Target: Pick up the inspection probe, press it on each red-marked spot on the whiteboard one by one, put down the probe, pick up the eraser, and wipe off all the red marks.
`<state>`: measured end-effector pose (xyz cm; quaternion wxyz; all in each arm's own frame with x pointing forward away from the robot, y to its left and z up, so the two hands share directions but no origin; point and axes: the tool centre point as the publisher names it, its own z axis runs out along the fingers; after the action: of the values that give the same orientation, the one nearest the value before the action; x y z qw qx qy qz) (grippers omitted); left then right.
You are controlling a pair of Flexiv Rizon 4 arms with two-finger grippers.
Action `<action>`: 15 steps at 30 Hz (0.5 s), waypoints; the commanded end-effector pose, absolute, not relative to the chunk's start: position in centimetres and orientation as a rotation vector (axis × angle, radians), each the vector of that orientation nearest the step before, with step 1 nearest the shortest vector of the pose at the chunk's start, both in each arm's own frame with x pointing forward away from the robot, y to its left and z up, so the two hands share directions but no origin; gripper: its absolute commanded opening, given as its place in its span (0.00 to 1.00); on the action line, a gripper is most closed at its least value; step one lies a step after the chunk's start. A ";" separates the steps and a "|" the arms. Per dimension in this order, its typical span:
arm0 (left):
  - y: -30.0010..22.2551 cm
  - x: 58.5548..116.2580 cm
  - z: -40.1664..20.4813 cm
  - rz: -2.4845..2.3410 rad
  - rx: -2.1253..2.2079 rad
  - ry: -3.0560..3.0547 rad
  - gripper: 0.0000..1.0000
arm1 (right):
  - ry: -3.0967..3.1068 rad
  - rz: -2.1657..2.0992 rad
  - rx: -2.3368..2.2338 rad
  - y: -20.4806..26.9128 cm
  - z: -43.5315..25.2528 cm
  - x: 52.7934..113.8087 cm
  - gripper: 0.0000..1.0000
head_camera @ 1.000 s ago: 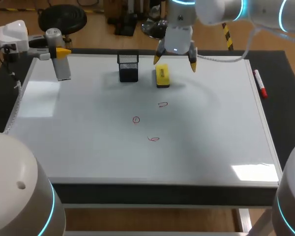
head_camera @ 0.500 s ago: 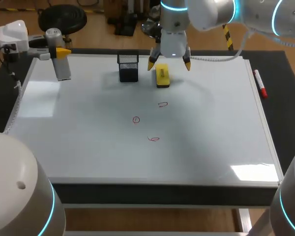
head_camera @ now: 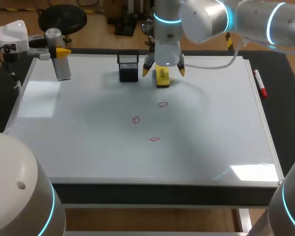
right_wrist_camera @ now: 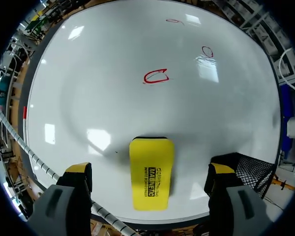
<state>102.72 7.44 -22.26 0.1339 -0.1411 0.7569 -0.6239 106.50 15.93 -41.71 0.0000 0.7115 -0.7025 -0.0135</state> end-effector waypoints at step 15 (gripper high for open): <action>7.4 102.7 -22.2 -1.807 -0.409 2.191 0.00 | -2.210 -0.059 2.234 15.6 -42.7 108.2 1.00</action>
<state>102.73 7.44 -22.26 0.1339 -0.1411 0.7569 -0.6239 107.79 15.53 -42.73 -0.0049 0.7089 -0.7050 -0.0192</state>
